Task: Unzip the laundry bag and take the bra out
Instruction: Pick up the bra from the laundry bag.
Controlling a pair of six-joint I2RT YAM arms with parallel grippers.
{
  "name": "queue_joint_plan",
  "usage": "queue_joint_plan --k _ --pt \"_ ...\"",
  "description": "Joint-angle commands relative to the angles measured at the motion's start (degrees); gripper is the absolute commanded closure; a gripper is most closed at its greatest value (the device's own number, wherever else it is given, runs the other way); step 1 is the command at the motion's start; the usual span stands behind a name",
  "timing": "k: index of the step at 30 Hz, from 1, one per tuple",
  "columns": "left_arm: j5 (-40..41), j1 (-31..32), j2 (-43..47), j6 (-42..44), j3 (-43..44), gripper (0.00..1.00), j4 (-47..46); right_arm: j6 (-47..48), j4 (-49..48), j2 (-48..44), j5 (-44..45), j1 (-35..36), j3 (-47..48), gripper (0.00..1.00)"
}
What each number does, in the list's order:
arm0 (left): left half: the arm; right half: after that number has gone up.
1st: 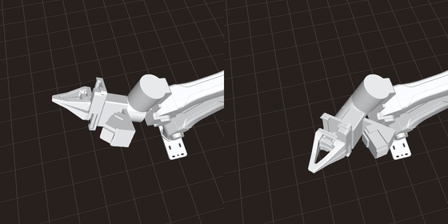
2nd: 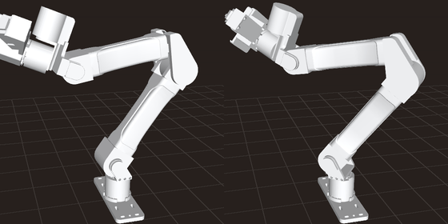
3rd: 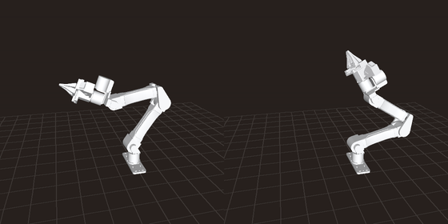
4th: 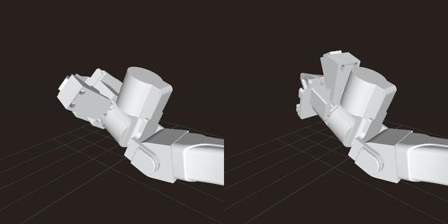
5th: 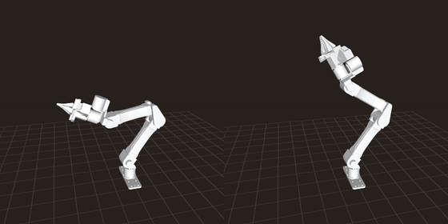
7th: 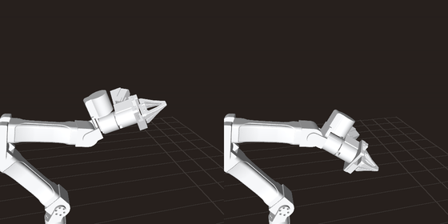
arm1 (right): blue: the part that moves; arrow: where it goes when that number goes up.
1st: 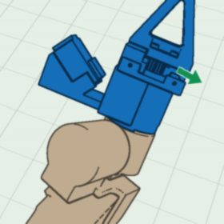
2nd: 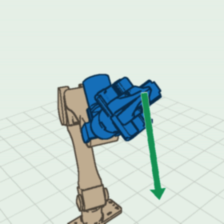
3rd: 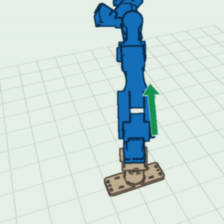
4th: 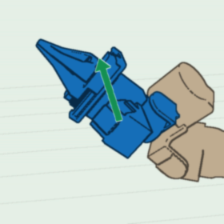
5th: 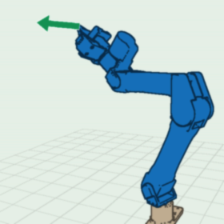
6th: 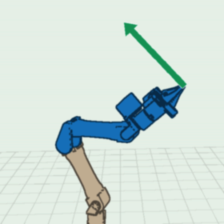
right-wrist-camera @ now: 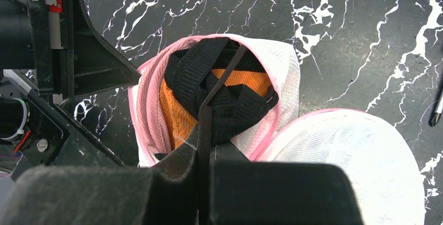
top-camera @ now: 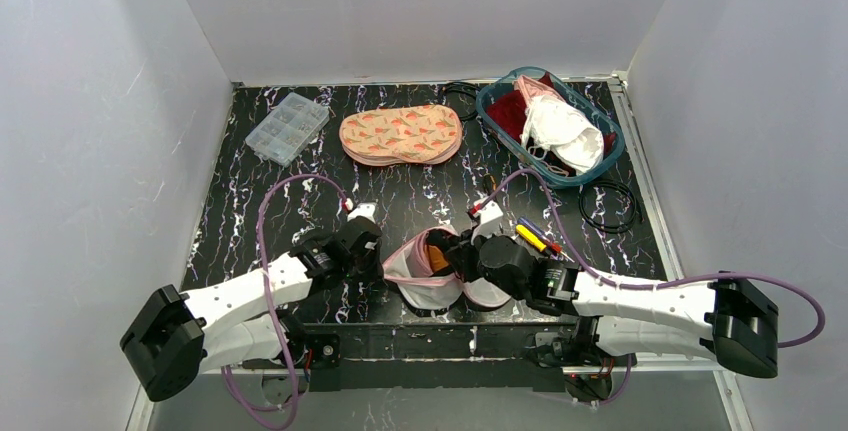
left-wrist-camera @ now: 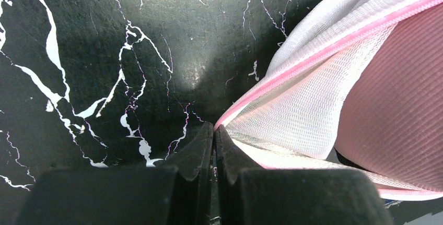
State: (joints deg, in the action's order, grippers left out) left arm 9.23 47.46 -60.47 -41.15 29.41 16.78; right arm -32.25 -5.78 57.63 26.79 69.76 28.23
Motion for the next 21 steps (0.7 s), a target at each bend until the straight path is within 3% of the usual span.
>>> queue_joint_plan --k 1,5,8,15,21 --pt "0.8 -0.11 0.31 0.67 -0.21 1.0 0.92 -0.43 -0.33 -0.1 -0.68 -0.33 1.96 0.91" --pt "-0.31 -0.16 2.63 0.63 0.36 1.0 0.22 -1.83 0.8 -0.01 -0.77 -0.33 3.77 0.5" --pt "-0.98 -0.15 3.54 0.89 0.84 1.0 0.4 -2.59 0.98 -0.16 -1.2 -0.34 4.93 0.35" --pt "-2.37 -0.11 3.82 1.06 1.02 1.0 0.06 -0.68 4.83 2.61 -2.03 -0.17 11.73 0.27" --pt "-3.08 -0.11 3.61 1.24 0.58 1.0 -0.66 1.92 12.21 13.67 -2.47 -0.02 23.11 0.26"
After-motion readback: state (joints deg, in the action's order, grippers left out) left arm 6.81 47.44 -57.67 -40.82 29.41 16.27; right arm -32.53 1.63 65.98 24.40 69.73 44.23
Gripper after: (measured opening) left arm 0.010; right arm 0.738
